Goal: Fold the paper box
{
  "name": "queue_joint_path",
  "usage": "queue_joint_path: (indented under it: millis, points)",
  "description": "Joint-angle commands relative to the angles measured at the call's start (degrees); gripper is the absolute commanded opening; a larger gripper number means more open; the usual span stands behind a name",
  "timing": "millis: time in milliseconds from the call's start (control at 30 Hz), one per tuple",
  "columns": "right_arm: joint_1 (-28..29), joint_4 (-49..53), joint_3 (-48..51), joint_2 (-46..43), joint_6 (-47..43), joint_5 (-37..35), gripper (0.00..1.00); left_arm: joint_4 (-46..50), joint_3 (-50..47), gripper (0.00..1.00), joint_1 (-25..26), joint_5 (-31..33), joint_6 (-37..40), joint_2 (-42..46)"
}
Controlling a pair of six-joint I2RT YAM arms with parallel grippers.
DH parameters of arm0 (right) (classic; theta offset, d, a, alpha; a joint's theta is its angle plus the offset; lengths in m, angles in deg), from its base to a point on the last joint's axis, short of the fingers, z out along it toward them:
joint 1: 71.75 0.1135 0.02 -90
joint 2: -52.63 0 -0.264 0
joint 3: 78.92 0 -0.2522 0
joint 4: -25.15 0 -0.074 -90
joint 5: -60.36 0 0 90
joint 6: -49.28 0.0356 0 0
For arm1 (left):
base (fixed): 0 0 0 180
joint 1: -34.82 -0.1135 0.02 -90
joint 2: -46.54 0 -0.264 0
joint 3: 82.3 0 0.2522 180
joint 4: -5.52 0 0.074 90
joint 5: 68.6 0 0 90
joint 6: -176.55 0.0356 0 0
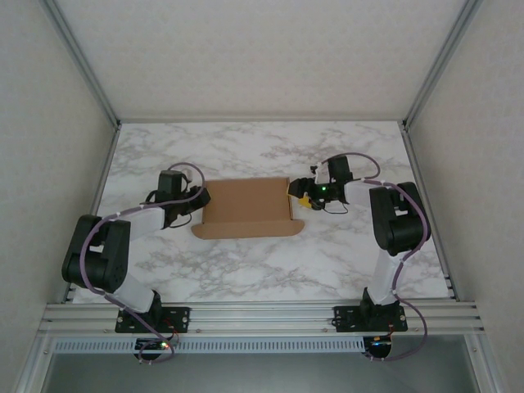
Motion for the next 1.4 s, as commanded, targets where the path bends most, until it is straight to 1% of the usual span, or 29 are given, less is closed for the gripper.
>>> queue_joint_path:
  millis: [0,100,167,367,467,600,667,767,1033,1167,1233,1367]
  points:
    - [-0.4,-1.6,1.3,2.2,1.4,3.2,0.74,8.8,-2.9,0.23,-2.9,3.0,1.3,-4.0]
    - [-0.1,-3.5,1.2,3.6,2.8,7.2,0.76,9.0,-2.7,0.23,-3.3,3.1,1.9,-5.0]
    - [0.6,-3.4,0.8,4.4,2.9,8.4,0.77,9.1,-2.6,0.22,-3.3,2.9,2.2,-5.8]
    - [4.3,-4.0,0.4,5.0,2.8,12.6,0.76,9.3,-2.2,0.22,-3.3,2.8,2.5,-6.5]
    - [4.6,-3.4,0.5,4.8,2.9,11.8,0.76,9.1,-2.3,0.21,-3.3,2.7,2.3,-6.9]
    - [3.7,1.2,0.3,3.3,0.1,7.1,0.76,9.7,-2.4,0.19,-4.0,3.1,1.9,-8.1]
    - [3.1,1.5,0.5,2.7,-0.1,6.0,0.77,10.3,-2.2,0.19,-4.6,3.2,1.8,-8.6]
    - [2.3,1.3,0.8,2.1,0.3,5.7,0.76,11.0,-2.3,0.18,-5.2,4.4,2.2,-8.7]
    - [2.0,1.0,0.0,3.3,0.3,6.9,0.77,11.0,-2.7,0.17,-6.8,3.0,3.0,-8.9]
    - [2.7,-0.7,-1.0,4.8,1.9,11.2,0.77,11.0,-2.7,0.16,-6.9,2.6,3.2,-8.9]
    - [3.9,-0.6,-1.9,5.8,1.9,13.5,0.76,11.0,-2.7,0.16,-6.9,2.6,3.2,-9.1]
    - [6.5,-4.1,-2.0,7.2,4.2,17.7,0.74,11.0,-2.7,0.16,-6.9,2.6,3.2,-9.2]
